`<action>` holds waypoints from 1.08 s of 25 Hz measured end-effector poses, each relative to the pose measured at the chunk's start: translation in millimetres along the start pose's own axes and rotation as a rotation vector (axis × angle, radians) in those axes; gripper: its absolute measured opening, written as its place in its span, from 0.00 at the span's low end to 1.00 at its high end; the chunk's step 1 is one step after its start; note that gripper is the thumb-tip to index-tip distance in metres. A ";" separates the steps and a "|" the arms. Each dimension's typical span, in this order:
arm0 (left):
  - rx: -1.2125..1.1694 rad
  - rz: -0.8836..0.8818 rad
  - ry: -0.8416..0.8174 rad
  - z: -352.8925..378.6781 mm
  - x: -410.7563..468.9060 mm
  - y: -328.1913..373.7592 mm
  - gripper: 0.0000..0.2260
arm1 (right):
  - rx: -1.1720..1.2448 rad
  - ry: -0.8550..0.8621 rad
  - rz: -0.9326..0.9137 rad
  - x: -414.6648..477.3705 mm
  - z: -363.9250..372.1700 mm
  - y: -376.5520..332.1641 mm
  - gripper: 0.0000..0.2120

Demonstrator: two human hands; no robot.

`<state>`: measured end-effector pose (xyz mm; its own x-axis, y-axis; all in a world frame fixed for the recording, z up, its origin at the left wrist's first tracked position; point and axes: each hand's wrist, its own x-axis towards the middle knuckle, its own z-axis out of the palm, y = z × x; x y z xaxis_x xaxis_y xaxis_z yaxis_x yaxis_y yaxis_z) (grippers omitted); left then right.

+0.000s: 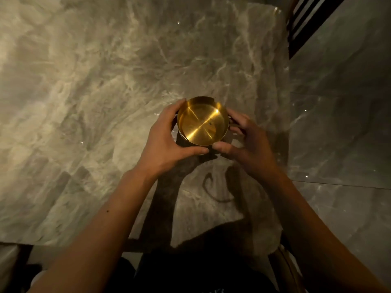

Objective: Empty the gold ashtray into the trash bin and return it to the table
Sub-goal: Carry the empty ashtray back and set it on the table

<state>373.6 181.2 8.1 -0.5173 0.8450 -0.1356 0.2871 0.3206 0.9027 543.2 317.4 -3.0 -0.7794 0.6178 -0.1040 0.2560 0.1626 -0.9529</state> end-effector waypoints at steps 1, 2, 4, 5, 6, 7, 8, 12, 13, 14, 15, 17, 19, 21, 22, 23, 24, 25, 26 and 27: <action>0.010 0.003 0.003 -9.5 -4.8 -2.5 0.49 | -0.002 0.001 -0.001 -0.7 9.6 -3.6 0.38; 0.023 0.006 0.007 -16.7 -10.0 -5.2 0.48 | -0.009 -0.003 -0.001 -1.5 17.8 -6.3 0.38; 0.033 0.003 0.024 -23.3 -18.7 -7.5 0.48 | -0.034 -0.011 -0.010 -3.3 24.9 -12.8 0.38; 0.031 0.003 0.035 -24.4 -22.4 -6.6 0.47 | -0.053 -0.012 -0.019 -3.8 25.9 -16.9 0.37; 0.031 0.009 0.040 -24.6 -25.9 -3.9 0.47 | -0.075 -0.012 -0.025 -4.5 25.6 -21.1 0.37; 0.036 0.020 0.049 -25.1 -30.0 0.2 0.47 | -0.095 -0.015 -0.030 -6.1 25.0 -26.1 0.37; 0.049 0.030 0.062 -26.1 -33.5 4.1 0.47 | -0.110 -0.023 -0.041 -6.9 24.2 -31.0 0.37; 0.048 0.011 0.094 -31.8 -48.4 21.0 0.48 | -0.089 -0.036 -0.100 -14.6 18.8 -47.9 0.37; 0.038 0.007 0.095 -34.0 -49.8 23.8 0.48 | -0.077 -0.040 -0.116 -15.2 18.6 -50.1 0.37; 0.033 0.007 0.102 -37.5 -50.3 25.3 0.47 | -0.067 -0.048 -0.132 -14.4 20.0 -52.3 0.36; 0.029 0.007 0.111 -42.5 -50.8 26.6 0.47 | -0.060 -0.054 -0.145 -12.4 22.3 -56.1 0.35; 0.021 -0.003 0.142 -58.4 -51.9 26.2 0.46 | -0.066 -0.065 -0.168 -3.7 32.5 -65.8 0.36; 0.020 -0.002 0.174 -78.5 -53.9 22.3 0.46 | -0.107 -0.084 -0.188 7.8 48.8 -76.5 0.36; 0.022 -0.003 0.205 -107.0 -55.7 12.6 0.46 | -0.136 -0.114 -0.180 22.9 75.7 -90.4 0.37; 0.026 -0.007 0.219 -126.4 -56.5 4.0 0.46 | -0.132 -0.131 -0.147 32.6 94.8 -98.1 0.37; 0.032 -0.010 0.233 -145.8 -57.6 -5.5 0.46 | -0.125 -0.148 -0.105 42.1 114.6 -105.5 0.37; 0.033 -0.011 0.247 -166.0 -59.4 -17.5 0.46 | -0.125 -0.162 -0.078 51.6 136.5 -112.6 0.38; 0.030 -0.010 0.264 -187.5 -62.0 -31.6 0.47 | -0.129 -0.171 -0.081 60.6 160.7 -119.1 0.38; 0.018 -0.017 0.275 -208.8 -64.7 -46.0 0.46 | -0.138 -0.170 -0.108 68.2 185.0 -124.7 0.37; -0.001 -0.030 0.275 -235.2 -67.4 -62.1 0.46 | -0.149 -0.161 -0.148 76.2 215.1 -130.9 0.37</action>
<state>201.1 3.6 57.3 -0.7251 0.6871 -0.0458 0.2680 0.3429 0.9003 327.3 177.7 52.5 -0.8926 0.4503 -0.0214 0.2040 0.3610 -0.9100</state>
